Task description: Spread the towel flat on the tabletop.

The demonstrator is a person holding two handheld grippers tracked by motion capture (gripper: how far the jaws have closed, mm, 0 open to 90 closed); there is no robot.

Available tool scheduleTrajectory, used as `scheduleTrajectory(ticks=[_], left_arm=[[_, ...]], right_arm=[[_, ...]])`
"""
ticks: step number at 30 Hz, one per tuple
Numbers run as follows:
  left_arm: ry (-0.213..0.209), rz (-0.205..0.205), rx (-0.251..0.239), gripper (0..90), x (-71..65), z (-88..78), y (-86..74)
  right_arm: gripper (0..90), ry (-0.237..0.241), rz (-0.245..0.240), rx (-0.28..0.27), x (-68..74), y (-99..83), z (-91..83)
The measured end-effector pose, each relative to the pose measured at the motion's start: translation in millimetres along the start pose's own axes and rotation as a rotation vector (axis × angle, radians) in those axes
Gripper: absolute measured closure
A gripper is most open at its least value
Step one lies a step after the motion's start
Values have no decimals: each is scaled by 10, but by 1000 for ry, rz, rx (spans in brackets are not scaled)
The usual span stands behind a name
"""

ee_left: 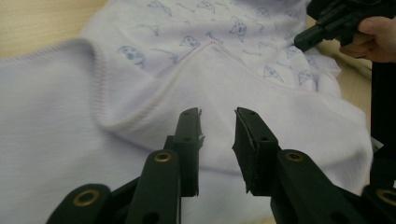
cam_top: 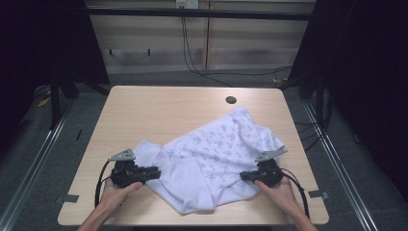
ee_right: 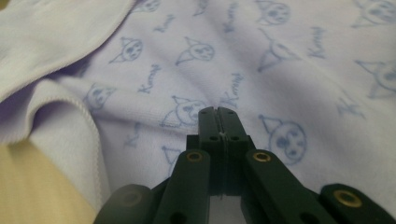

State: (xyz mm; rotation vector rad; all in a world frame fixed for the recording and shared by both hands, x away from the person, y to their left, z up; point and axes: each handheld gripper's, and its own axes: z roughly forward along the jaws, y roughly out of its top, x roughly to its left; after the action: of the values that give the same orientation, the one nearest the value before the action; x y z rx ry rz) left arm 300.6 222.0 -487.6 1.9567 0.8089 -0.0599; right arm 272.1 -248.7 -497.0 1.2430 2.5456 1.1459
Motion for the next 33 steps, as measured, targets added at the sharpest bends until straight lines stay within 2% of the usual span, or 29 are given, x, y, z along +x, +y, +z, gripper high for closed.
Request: scheduleTrajectory(ticks=[1, 2, 3, 4, 7, 8, 9, 11, 13, 14, 15, 17, 20, 22, 24, 25, 26, 27, 28, 30, 32, 33], left_arm=[[0, 0, 5, 739, 10, 2, 2], [0, 0, 5, 751, 10, 2, 2], [18, 6, 15, 763, 21, 29, 7], [31, 13, 23, 763, 27, 50, 12], [69, 16, 36, 750, 59, 128, 1], [101, 69, 93, 750, 65, 260, -52], [101, 67, 113, 757, 53, 259, -22], [111, 75, 124, 839, 16, 250, -47], [83, 82, 156, 868, -49, 217, -73], [83, 82, 156, 875, -49, 217, -73], [46, 81, 186, 883, -133, 180, -118], [28, 84, 205, 889, -226, 153, -163], [3, 70, 208, 889, -333, 126, -239], [-1, 83, 206, 890, -354, 118, -257], [-4, 80, 207, 890, -349, 118, -257], [-11, 75, 205, 889, -334, 120, -256], [-16, 72, 204, 889, -327, 121, -256], [-19, 69, 202, 884, -325, 124, -255], [-19, 69, 202, 883, -325, 124, -255], [-25, 76, 204, 878, -321, 131, -246], [-29, 76, 208, 871, -315, 128, -244], [-30, 76, 209, 862, -320, 127, -240]], right_arm=[[900, -22, 12, -7, -79, -9, -30], [900, -22, 12, -7, -79, -9, -30], [900, -78, 40, -21, -203, -14, -79], [900, -96, 47, -21, -237, -13, -92], [888, -114, 63, -36, -292, -17, -112], [788, -112, 69, -57, -267, -14, -132], [755, -111, 66, -72, -213, -1, -147], [707, -84, 31, -109, -47, 51, -190], [705, -40, 7, -131, 72, 91, -191], [701, -12, -13, -137, 138, 118, -165], [697, 8, -27, -134, 206, 148, -124], [688, 67, -55, -121, 316, 227, 7], [679, 126, -84, -97, 440, 367, 244], [684, 148, -107, -78, 501, 468, 414], [674, 142, -119, -53, 534, 557, 581], [657, 134, -102, -46, 528, 594, 677], [657, 134, -102, -46, 528, 594, 677], [646, 120, -85, -29, 506, 627, 805], [656, 118, -82, -29, 500, 632, 841], [754, 139, -71, -38, 505, 646, 872], [873, 166, -106, -37, 557, 643, 865], [885, 171, -101, -46, 584, 645, 822]])
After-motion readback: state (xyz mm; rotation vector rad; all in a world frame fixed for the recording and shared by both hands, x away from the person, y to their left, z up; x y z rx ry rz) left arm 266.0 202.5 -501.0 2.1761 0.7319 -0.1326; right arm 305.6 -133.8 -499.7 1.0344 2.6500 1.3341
